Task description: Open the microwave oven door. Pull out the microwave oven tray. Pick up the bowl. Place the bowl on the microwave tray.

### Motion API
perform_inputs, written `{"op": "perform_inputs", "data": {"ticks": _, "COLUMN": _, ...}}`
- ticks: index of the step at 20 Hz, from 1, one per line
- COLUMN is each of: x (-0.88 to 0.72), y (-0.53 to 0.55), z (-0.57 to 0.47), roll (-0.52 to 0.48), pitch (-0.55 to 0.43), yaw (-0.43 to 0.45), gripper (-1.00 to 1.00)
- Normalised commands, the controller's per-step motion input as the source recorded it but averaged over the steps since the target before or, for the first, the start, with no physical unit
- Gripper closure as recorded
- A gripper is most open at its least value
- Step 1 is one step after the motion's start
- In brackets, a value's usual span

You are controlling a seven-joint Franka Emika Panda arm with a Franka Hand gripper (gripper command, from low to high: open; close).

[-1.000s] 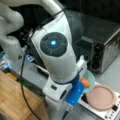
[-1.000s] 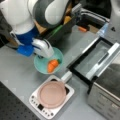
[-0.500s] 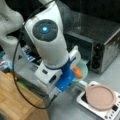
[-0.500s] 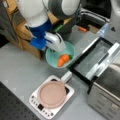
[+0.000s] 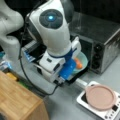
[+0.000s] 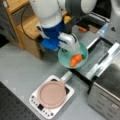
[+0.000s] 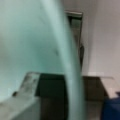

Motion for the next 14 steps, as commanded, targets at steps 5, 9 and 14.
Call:
{"op": "perform_inputs", "data": {"ticks": 5, "x": -0.51, "y": 0.2, "z": -0.19, "roll": 0.071, "pitch": -0.289, "yaw": -0.136, "gripper": 1.0}}
{"op": "perform_inputs", "data": {"ticks": 9, "x": -0.49, "y": 0.24, "z": -0.18, "roll": 0.084, "pitch": -0.303, "yaw": -0.161, "gripper": 1.0}}
{"op": "perform_inputs", "data": {"ticks": 14, "x": -0.41, "y": 0.27, "z": -0.12, "roll": 0.066, "pitch": -0.292, "yaw": -0.162, "gripper": 1.0}}
